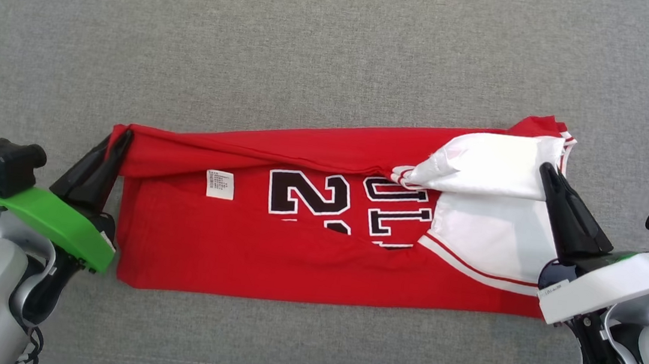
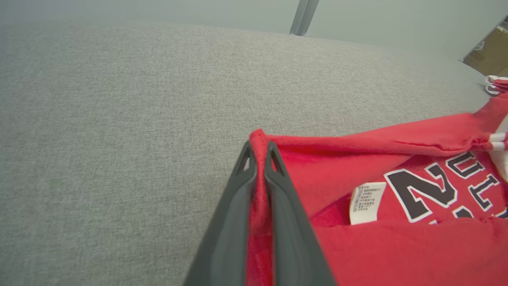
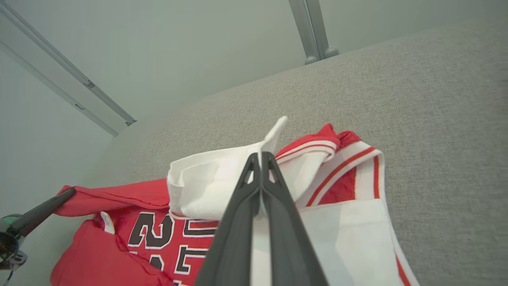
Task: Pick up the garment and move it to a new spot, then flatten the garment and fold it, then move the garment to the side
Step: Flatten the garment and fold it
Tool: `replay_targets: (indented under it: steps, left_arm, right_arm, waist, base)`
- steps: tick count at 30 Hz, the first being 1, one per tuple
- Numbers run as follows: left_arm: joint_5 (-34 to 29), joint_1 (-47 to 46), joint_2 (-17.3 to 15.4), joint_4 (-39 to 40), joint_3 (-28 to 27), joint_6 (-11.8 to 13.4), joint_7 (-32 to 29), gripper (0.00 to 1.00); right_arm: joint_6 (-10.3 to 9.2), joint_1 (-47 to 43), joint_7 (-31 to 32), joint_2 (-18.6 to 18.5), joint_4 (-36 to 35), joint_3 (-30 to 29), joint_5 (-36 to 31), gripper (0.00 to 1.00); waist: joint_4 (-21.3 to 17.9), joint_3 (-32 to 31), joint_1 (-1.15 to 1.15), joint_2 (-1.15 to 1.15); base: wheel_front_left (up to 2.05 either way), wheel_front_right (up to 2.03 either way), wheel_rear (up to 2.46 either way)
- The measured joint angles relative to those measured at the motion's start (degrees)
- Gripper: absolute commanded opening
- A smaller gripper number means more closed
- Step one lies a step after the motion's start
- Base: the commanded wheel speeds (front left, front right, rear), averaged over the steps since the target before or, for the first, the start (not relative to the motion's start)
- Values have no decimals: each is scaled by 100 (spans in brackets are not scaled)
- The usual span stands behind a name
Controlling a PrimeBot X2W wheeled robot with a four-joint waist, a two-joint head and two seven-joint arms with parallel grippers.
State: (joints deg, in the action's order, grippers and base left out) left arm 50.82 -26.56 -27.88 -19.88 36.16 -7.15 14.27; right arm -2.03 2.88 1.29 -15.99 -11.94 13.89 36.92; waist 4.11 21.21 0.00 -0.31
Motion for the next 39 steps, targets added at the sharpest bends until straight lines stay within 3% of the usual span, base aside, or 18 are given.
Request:
replay_targets:
  steps: [29,30,31,32,33,34,35,36,39]
  left_arm:
    - [-333,675,169,223,-463,0,1,0]
    - [-352,722,170,215,-433,0,1,0]
    - [-377,769,170,208,-403,0,2,14]
    - [-398,809,167,185,-349,0,11,29]
    - [-458,839,157,160,-277,0,13,44]
    - [-524,872,147,144,-222,0,15,49]
    - [-566,904,136,112,-181,0,15,80]
    - [-600,922,127,66,-167,0,15,100]
    - [-641,926,78,0,-227,0,15,100]
  right_arm:
    - [-59,-794,-114,-33,56,165,0,0]
    - [-59,-800,-75,-44,105,179,-3,10]
    - [-59,-800,-41,-71,159,205,-23,46]
    - [-59,-800,-10,-123,207,250,-78,60]
    - [-59,-802,38,-193,247,297,-174,100]
    - [-59,-805,73,-242,287,312,-211,100]
    - [-59,-810,93,-264,312,313,-219,100]
    - [-60,-812,101,-266,322,309,-221,100]
    - [-60,-814,135,-294,323,304,-229,100]
  waist:
    - [-146,-154,0,0]
    - [-153,-158,0,0]
    - [-159,-161,0,0]
    - [-165,-164,0,0]
    - [-170,-167,0,0]
    - [-174,-168,0,0]
    - [-175,-169,0,0]
    - [-175,-169,0,0]
    - [-171,-173,0,0]
  base:
    - [0,0,0]
    - [0,0,0]
    - [0,0,0]
    - [0,0,0]
    - [0,0,0]
    - [0,0,0]
    - [0,0,0]
    - [0,0,0]
    - [0,0,0]
